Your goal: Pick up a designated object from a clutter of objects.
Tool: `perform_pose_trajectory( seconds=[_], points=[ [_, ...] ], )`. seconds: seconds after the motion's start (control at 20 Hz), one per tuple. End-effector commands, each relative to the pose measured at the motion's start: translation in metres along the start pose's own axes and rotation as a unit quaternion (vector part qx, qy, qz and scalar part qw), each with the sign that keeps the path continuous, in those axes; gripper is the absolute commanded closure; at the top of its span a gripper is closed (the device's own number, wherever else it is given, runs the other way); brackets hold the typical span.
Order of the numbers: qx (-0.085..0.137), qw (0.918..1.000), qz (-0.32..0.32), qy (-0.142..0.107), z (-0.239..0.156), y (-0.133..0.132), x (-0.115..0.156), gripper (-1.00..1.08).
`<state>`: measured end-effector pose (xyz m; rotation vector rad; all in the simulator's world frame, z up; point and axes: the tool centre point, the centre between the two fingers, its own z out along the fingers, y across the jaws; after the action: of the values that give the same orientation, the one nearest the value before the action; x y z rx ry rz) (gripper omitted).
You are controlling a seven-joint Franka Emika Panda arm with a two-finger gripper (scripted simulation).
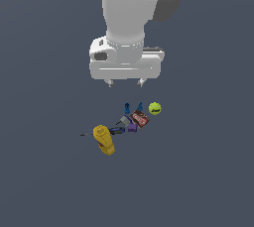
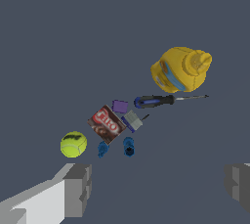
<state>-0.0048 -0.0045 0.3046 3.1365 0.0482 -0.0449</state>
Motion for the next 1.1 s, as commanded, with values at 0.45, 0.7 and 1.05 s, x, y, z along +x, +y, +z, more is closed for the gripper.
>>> perform_pose_trajectory(
  seconds=[0.45, 0.7, 1.05],
  points=[
    [0.011, 0.9996, -0.026, 0.008, -0.013, -0.028, 0.002, -0.92],
    [0.01, 0.9995, -0.029, 0.008, -0.011, -0.027, 0.002, -0.92],
    [0.008, 0.9979, -0.064, 0.008, 0.004, -0.031, 0.0, -0.92]
  ],
)
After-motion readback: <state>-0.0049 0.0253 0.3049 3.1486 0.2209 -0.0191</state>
